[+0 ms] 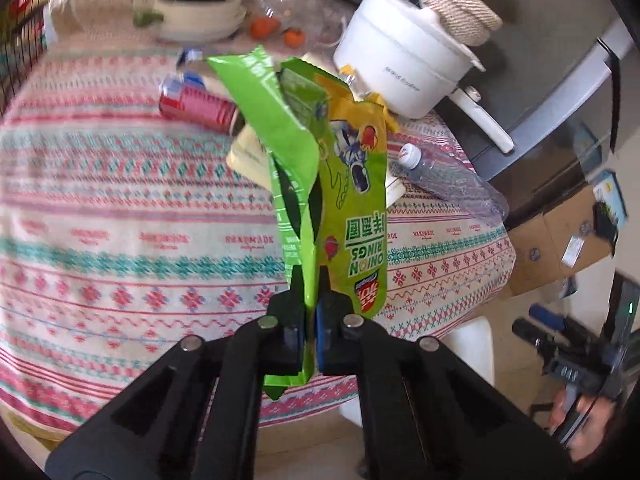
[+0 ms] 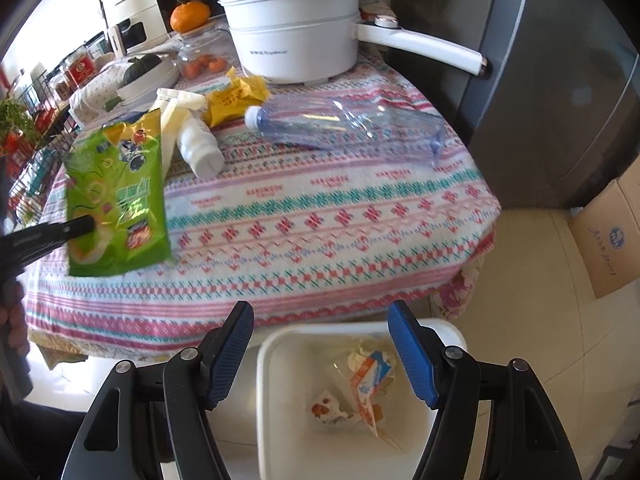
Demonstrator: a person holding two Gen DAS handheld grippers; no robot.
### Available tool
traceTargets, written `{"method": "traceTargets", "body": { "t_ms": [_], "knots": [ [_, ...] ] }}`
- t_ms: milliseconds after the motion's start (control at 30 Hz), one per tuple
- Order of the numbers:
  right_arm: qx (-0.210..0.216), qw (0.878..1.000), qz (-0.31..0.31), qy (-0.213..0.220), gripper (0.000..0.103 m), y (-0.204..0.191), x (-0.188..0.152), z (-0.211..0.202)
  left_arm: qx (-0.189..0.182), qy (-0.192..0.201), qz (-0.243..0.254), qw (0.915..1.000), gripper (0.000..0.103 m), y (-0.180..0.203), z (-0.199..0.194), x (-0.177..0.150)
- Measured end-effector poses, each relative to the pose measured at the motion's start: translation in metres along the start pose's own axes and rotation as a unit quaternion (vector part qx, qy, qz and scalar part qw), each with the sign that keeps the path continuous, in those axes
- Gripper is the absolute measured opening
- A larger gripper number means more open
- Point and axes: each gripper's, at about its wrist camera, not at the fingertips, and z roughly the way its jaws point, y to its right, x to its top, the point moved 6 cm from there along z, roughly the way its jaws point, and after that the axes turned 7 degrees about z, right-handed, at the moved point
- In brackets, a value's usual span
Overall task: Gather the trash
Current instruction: 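Grasp the green chip bag with the left tool and lift it, then grasp the white milk bottle cap with the right tool while the left tool holds the green bag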
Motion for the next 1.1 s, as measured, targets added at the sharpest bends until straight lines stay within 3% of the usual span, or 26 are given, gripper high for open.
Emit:
{"method": "traceTargets", "body": {
  "t_ms": [167,300,500,767,1100],
  "knots": [
    [0.011,1.0,-0.01,0.012,0.071,-0.027,0.019,0.005,0.034,0.029,0.052,0.9976,0.005,-0.002,-0.036,0.001],
    [0.026,0.999,-0.024,0.019,0.071,-0.055,0.037,0.018,0.084,0.05,0.086,0.9915,0.005,-0.013,-0.053,0.004],
    [0.059,0.998,-0.03,0.016,0.071,-0.098,0.067,0.051,0.115,0.068,0.09,0.9868,0.005,-0.029,-0.063,0.016],
    [0.071,0.995,-0.072,0.022,0.069,-0.146,0.096,0.106,0.105,0.074,0.082,0.9882,0.005,-0.034,-0.069,0.023],
    [0.064,0.992,-0.105,0.011,0.051,-0.165,0.107,0.15,0.104,0.073,0.073,0.9892,0.005,-0.033,-0.065,0.026]
  ]
}}
